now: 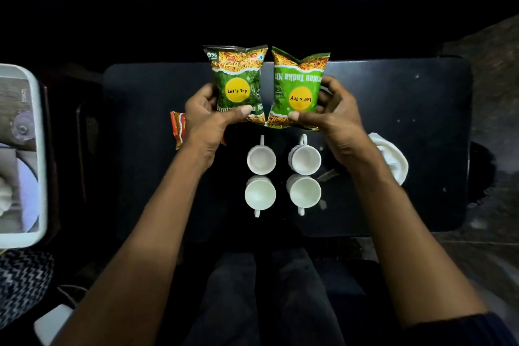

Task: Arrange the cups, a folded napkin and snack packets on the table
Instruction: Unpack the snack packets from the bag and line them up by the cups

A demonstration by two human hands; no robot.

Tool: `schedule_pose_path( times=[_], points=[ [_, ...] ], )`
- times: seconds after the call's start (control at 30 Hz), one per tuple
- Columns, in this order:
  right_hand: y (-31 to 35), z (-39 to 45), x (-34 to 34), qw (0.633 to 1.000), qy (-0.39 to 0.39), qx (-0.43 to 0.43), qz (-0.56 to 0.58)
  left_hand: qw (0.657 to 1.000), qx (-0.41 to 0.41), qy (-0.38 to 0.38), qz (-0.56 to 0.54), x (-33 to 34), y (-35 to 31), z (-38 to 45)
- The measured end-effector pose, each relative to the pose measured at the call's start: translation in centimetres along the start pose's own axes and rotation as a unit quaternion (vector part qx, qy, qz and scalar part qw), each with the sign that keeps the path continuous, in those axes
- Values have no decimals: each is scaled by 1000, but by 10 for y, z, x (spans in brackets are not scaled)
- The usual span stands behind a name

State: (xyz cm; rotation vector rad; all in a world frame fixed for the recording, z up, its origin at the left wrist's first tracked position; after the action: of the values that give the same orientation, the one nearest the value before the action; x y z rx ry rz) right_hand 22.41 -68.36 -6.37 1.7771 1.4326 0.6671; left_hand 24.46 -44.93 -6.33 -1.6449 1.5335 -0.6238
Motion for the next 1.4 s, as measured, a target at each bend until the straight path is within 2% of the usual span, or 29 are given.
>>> schedule_pose_path(
  times=[0.17, 0.37, 0.47, 0.6, 0.73, 0.8, 0.87, 1.0, 1.07, 1.13, 1.2, 1.33, 1.4],
  points=[
    [-3, 21, -12, 999, -29, 2, -20, 999, -11, 5, 53, 14, 11, 25],
    [-18, 51, -13, 984, -61, 48, -161, 988, -33, -7, 153, 31, 33, 50],
    [-9, 63, -18, 942, -66, 0, -329, 980, -47, -28, 192, 32, 43, 56],
    [13, 76, -4, 867, 3, -82, -491, 972, -59, -30, 225, 34, 56, 57],
    [19, 92, 28, 786, 71, -136, -598, 962, -50, -10, 269, 39, 63, 57],
    [15, 95, 42, 751, 73, -171, -634, 950, -26, -1, 311, 42, 64, 55],
    [13, 92, 47, 755, 47, -185, -627, 936, 12, 0, 351, 46, 63, 53],
    [5, 72, 41, 814, -14, -161, -558, 921, 70, -3, 383, 48, 58, 47],
    [-5, 59, 37, 817, -30, -147, -556, 905, 117, -15, 410, 46, 52, 43],
    [-21, 50, 34, 819, -30, -131, -558, 870, 190, -17, 455, 43, 42, 40],
    [-37, 47, 35, 814, -5, -124, -568, 844, 231, 28, 482, 44, 39, 40],
    [-46, 55, 39, 806, 20, -147, -572, 817, 199, 115, 528, 45, 46, 49],
    [-42, 62, 41, 820, 15, -149, -553, 825, 169, 123, 526, 45, 46, 59]
  ],
)
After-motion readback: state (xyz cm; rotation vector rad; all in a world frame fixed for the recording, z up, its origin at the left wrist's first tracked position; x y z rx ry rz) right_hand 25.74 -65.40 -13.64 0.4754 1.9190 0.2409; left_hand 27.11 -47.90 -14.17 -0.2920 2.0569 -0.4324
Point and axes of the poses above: each hand's wrist, its own z-axis towards the middle knuckle, its own x-axis out of the palm, y = z × x, the point moved 5 cm from there along z, towards the middle knuckle, and after that the axes turned 7 degrees about -y, right-handed, at the moved point
